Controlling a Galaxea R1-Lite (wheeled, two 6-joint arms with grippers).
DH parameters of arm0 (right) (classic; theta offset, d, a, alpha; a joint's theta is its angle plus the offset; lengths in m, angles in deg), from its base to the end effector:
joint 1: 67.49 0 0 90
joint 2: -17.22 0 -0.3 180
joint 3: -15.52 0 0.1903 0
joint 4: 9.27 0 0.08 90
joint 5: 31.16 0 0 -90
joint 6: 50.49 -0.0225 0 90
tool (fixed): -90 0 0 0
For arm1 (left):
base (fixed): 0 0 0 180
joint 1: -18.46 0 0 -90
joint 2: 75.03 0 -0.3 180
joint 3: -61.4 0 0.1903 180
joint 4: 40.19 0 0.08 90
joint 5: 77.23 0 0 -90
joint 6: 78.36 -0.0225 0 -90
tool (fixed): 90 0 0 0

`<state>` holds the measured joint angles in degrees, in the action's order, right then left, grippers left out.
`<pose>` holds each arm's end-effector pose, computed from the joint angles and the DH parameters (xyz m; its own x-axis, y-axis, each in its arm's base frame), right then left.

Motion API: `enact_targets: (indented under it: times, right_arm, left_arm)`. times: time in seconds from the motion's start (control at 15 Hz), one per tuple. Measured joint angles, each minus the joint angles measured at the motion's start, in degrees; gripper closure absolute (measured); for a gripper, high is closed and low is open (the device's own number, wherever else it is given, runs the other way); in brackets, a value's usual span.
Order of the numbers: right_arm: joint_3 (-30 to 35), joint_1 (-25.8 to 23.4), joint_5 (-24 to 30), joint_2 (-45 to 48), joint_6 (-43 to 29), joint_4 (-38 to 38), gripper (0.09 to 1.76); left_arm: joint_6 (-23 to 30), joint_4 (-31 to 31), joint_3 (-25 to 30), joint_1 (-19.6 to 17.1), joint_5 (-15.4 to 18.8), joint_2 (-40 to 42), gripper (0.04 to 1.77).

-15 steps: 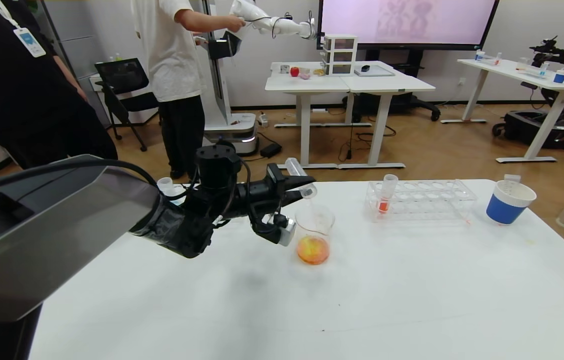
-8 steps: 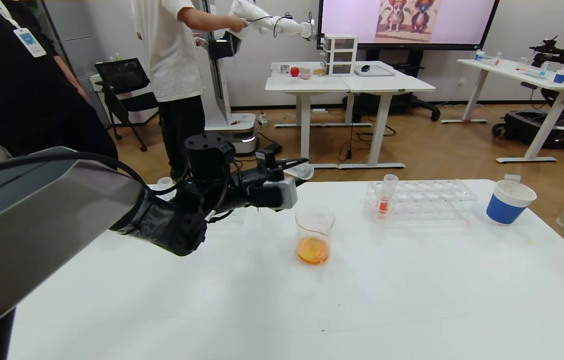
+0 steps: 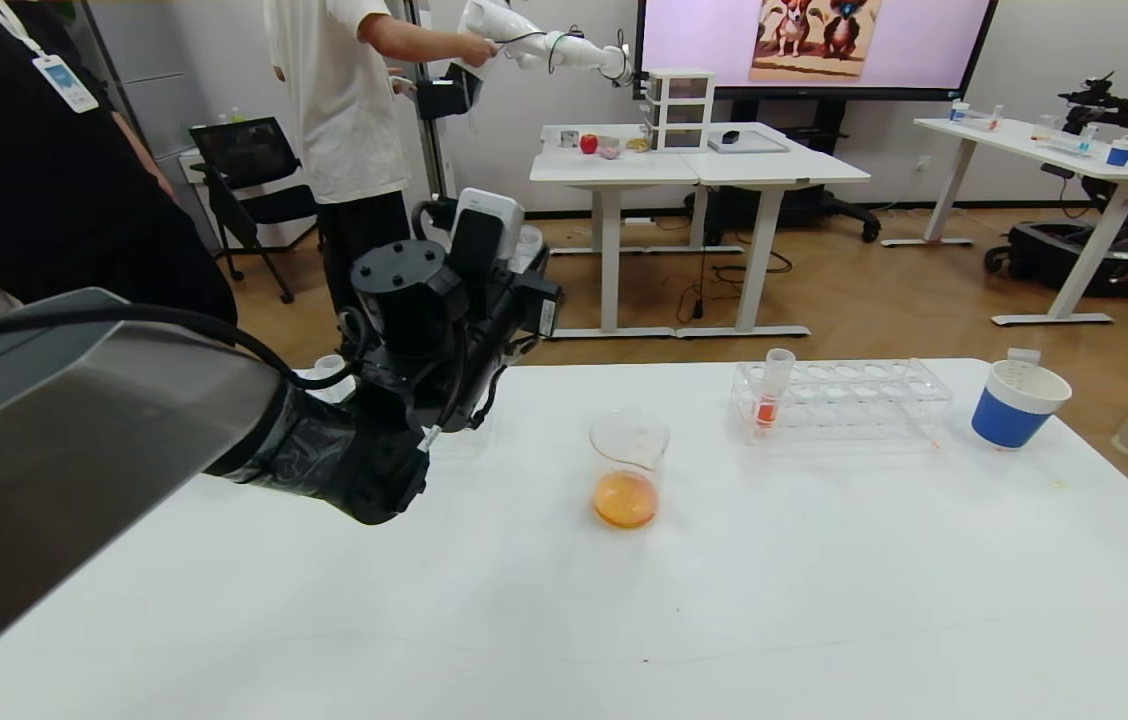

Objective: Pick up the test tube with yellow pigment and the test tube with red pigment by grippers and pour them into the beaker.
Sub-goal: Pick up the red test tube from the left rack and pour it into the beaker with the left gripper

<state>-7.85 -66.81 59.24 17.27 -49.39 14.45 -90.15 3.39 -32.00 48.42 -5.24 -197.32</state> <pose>-0.0229 -0.0001 0.0748 0.9998 0.0188 -0.0052 -0.0189 0.9996 -0.0192 0.3716 -0.2062 0.1874 0.9514 -0.1915 0.2412 0.1664 0.9786 0.1209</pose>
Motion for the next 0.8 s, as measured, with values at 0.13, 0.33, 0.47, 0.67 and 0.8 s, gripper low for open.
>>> enact_targets:
  times: [0.13,0.33,0.47,0.67,0.8]
  right_arm:
    - [0.0,0.0,0.0,0.0,0.0,0.0,0.11]
    - [0.0,0.0,0.0,0.0,0.0,0.0,0.11]
    - [0.0,0.0,0.0,0.0,0.0,0.0,0.11]
    - [0.0,0.0,0.0,0.0,0.0,0.0,0.11]
    - [0.0,0.0,0.0,0.0,0.0,0.0,0.11]
  left_arm:
    - [9.4,-7.0,-0.5,-0.5,-5.4,1.9,1.31]
    - [14.0,-10.6,-0.2,-1.9,-7.9,4.5,1.31]
    - [13.8,-11.1,-0.1,-4.5,-8.1,5.4,1.31]
    - [14.1,-16.5,-0.1,-11.0,-6.8,8.0,1.31]
    - [15.0,-19.4,-0.3,-17.1,-3.6,10.2,1.31]
